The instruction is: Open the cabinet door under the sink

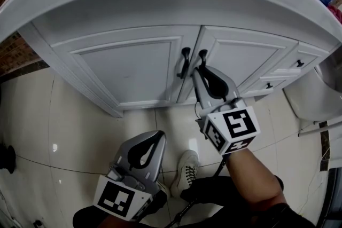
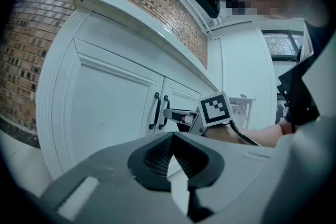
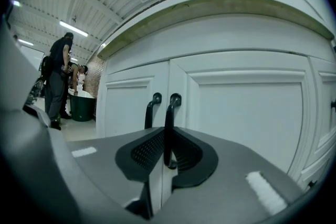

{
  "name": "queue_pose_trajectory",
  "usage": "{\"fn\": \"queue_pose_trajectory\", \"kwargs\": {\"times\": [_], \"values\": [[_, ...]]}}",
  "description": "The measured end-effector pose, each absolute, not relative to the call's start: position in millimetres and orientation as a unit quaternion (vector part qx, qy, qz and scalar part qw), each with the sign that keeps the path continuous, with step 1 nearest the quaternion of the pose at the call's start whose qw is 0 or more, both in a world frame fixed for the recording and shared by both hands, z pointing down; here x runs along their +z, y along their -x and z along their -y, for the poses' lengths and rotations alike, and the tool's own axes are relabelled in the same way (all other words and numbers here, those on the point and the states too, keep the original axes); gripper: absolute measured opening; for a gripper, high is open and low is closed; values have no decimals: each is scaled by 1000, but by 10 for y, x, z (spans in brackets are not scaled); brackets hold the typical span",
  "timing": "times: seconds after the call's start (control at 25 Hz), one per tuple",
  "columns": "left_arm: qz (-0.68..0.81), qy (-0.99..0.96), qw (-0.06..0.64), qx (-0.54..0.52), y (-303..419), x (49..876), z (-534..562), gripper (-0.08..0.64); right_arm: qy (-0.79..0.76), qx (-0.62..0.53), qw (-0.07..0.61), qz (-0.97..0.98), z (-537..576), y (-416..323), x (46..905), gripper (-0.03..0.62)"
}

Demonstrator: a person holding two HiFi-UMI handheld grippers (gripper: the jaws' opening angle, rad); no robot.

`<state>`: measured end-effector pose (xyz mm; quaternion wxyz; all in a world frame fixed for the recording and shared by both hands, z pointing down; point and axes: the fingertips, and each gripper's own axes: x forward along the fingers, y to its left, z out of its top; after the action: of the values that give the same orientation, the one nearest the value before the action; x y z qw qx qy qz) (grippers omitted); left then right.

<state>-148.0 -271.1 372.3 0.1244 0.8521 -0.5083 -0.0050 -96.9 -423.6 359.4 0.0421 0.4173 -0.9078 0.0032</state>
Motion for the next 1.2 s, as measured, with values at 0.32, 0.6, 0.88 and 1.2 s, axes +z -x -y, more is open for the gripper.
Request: {"fn": "queue_pose_trajectory", "kwargs": {"times": [0.32, 0.6, 0.88, 1.2], "values": [[500, -858, 121, 0, 1364, 3635, 2556, 6, -399, 27, 50, 915, 4047, 895, 3625, 46], [486, -866, 115, 9, 1180, 3588, 2346, 6, -387, 33, 59, 920, 3791, 758, 3638, 46], [479, -870, 115, -5, 961, 3429, 2097, 6, -379, 36, 67, 922, 3471, 545, 3660, 46], [481, -868, 127, -8, 759, 3390, 1720, 6, -373, 35, 70, 925, 3167, 242, 3669, 46]]}}
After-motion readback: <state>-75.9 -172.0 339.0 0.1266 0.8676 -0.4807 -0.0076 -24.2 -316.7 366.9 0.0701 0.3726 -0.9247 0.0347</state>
